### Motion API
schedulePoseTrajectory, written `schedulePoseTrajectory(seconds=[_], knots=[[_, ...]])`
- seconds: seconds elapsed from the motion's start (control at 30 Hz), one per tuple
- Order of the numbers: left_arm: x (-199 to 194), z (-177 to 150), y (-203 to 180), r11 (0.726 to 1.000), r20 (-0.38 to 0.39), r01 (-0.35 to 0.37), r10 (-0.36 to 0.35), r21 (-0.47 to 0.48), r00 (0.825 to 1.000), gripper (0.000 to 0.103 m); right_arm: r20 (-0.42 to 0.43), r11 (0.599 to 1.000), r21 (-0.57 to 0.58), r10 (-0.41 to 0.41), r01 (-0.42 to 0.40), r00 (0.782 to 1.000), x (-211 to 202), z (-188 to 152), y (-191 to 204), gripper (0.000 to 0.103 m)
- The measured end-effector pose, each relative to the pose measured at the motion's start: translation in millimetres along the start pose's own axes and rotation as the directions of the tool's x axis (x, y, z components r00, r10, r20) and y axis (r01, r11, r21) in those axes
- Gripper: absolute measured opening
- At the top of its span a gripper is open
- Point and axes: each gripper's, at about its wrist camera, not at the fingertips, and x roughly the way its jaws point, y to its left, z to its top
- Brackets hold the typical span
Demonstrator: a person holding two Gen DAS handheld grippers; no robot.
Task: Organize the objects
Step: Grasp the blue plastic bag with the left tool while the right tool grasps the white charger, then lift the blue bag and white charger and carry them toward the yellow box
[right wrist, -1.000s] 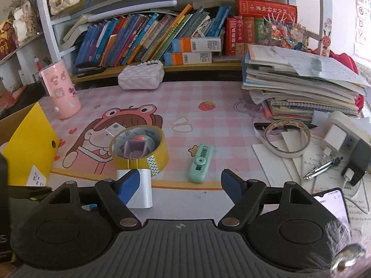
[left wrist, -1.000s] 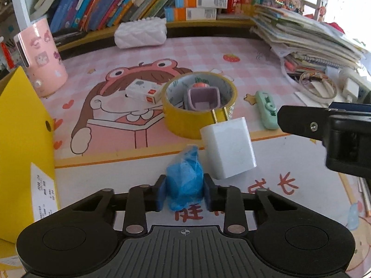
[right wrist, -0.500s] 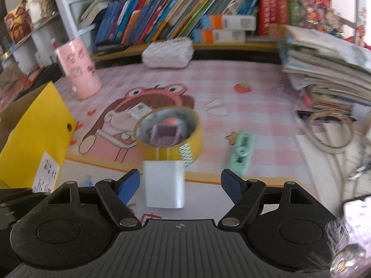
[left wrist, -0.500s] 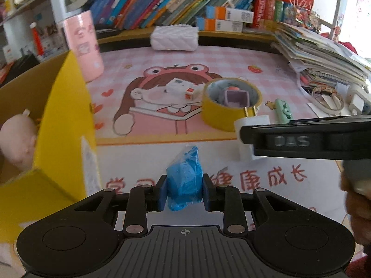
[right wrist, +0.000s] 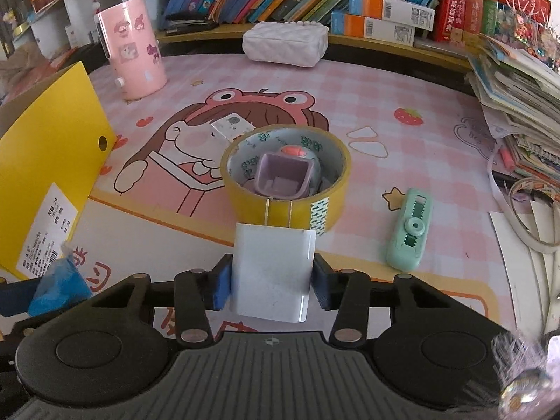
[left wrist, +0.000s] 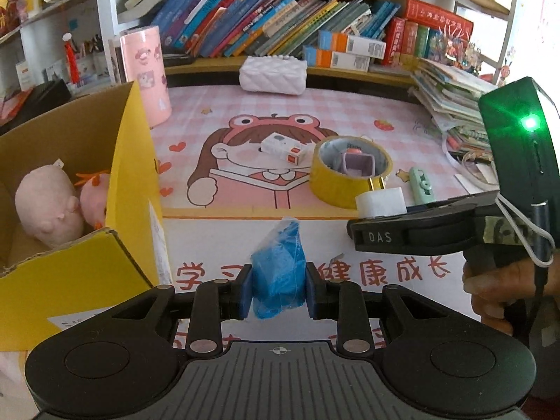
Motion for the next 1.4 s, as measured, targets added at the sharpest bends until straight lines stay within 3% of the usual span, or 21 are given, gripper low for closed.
schedulePoseTrajectory(seconds=[0.47,0.9,1.4], knots=[[-34,-15,19,0.999,0.072,0.050,-0.049,-0.018,0.996,0.028,0.023,0.996,0.083,-0.014,0.012,1.000,-56,-21,16,0.043],[-85,-61,65,0.995,0.105,0.093,-0.088,-0.044,0.991,0.027,0.036,0.997,0.054,-0.049,0.047,0.998,-102,-68,83,0.043],[-140,-120,128,0.994,0.098,0.065,-0.057,-0.089,0.994,0.027,0.013,1.000,0.020,-0.013,0.012,1.000,-130,-124,169,0.043]])
